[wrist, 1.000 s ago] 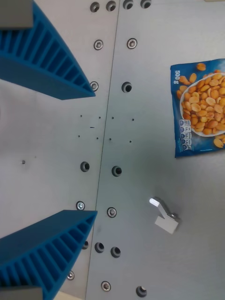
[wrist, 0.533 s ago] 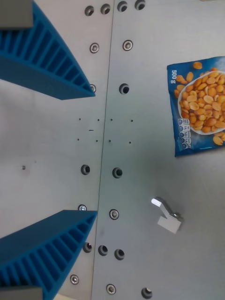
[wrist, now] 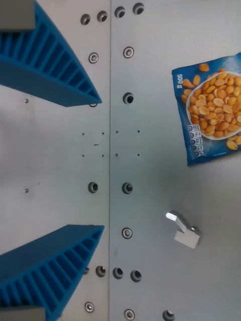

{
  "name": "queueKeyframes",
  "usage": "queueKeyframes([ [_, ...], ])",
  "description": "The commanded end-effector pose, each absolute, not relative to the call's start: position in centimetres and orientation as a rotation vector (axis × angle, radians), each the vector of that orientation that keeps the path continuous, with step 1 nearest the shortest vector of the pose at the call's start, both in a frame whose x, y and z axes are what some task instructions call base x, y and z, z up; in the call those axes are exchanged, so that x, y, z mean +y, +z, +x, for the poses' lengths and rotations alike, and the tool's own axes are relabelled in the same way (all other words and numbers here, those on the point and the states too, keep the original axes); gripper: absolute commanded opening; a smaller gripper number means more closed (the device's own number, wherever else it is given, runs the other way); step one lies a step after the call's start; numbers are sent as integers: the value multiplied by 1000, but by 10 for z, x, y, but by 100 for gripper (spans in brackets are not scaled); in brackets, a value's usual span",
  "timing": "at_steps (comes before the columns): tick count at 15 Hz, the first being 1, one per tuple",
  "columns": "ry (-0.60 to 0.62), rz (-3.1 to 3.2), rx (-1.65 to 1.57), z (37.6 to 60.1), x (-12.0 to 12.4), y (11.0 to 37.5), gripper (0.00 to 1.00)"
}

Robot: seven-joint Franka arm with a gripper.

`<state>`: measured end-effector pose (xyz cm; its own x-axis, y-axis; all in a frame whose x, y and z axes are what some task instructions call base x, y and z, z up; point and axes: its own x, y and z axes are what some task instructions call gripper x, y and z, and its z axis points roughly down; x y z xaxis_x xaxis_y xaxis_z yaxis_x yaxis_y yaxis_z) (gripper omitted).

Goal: Rotate around gripper positive z

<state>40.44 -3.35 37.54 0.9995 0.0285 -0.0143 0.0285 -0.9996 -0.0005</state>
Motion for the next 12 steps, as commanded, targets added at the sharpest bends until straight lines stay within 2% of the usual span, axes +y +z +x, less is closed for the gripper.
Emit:
queueKeyframes([
  [1, 10, -3137, 195, 404, -34, 379, 100],
  [12, 10, -3115, 424, 404, -34, 379, 100],
])
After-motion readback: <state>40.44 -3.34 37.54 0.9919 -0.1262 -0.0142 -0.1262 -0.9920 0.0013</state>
